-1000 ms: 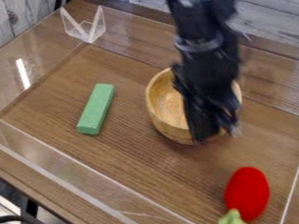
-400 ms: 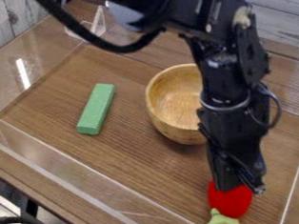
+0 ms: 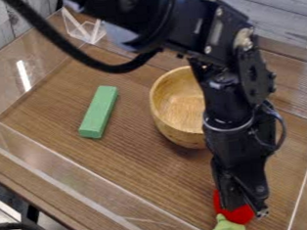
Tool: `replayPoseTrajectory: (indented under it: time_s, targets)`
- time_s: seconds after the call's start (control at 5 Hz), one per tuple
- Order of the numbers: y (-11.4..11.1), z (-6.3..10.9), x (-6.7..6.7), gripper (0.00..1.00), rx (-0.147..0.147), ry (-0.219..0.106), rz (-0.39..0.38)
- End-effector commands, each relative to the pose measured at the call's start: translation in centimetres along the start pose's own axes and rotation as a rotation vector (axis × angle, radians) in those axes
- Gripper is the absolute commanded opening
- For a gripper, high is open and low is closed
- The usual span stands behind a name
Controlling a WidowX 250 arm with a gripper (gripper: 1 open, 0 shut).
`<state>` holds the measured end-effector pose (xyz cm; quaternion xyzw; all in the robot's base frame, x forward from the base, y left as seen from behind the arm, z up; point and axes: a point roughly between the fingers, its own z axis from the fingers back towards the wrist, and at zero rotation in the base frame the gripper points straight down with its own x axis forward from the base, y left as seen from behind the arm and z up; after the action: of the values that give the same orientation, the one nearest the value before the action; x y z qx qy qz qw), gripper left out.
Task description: Move the red object to the right side of the table
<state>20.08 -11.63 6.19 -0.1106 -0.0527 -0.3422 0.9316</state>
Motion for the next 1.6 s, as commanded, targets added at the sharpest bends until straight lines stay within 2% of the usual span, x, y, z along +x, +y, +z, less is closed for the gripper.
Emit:
replayPoseTrajectory:
  time_s: [0.0,0.2,0.4,0.6,1.0,1.4]
  targets:
    - [0.7,0.7,-0.6,1.0,-0.004,-0.028,-0.087]
    - [1.2,0.7,-0.3,0.0,-0.003,-0.041,-0.118]
    - [2.1,0.6,0.2,0.0,-0.007,-0.051,-0.137]
    - [2.4,-0.5,-0.1,1.0,-0.02,-0.056,-0.158]
    - [3.5,1.0,0.8,1.0,0.023,-0.092,-0.011]
    - [4.1,2.1,1.2,1.0,0.018,-0.097,-0.071]
